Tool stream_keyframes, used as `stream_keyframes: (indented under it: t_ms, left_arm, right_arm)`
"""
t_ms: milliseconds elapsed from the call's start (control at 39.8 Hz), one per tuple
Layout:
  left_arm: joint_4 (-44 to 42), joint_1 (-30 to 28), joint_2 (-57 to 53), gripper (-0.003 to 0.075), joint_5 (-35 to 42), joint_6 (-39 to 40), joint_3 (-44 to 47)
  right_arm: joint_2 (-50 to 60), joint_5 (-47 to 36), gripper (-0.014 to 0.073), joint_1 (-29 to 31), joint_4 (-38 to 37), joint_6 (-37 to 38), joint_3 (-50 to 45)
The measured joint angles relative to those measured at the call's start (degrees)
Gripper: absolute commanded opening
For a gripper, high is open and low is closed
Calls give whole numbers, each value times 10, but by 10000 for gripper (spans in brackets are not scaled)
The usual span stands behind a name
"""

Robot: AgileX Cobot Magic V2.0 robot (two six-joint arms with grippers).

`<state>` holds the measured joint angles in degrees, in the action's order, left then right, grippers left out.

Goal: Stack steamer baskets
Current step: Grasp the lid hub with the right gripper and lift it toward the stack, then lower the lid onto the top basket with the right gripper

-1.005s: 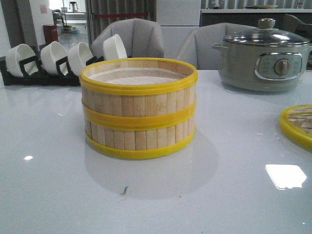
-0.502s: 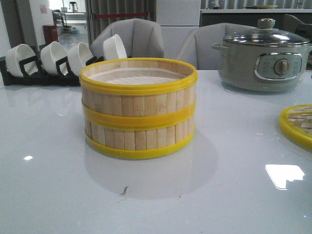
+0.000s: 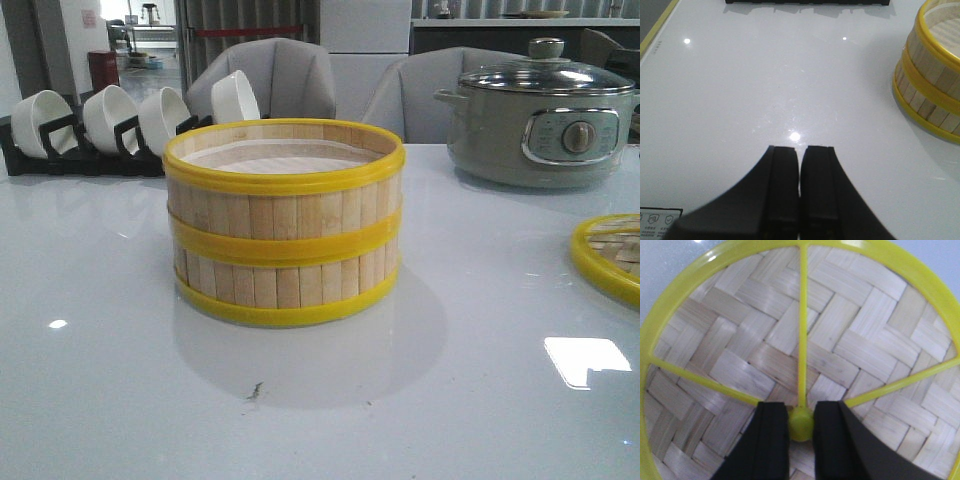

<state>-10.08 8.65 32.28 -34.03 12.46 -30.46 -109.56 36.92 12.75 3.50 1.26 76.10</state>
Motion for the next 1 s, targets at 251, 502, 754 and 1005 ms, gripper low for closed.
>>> stream_keyframes:
  t_ms: [251, 502, 754, 1005]
  left_arm:
    - [0, 0, 0, 85, 0, 0, 0]
    - [0, 0, 0, 85, 0, 0, 0]
    - [0, 0, 0, 85, 0, 0, 0]
    - [0, 0, 0, 85, 0, 0, 0]
  right_arm:
    - [38, 53, 56, -59, -3, 0, 35]
    - [79, 143, 56, -168, -3, 0, 184]
    - [46, 212, 56, -318, -1, 0, 356]
    - [-60, 270, 56, -426, 6, 0, 485]
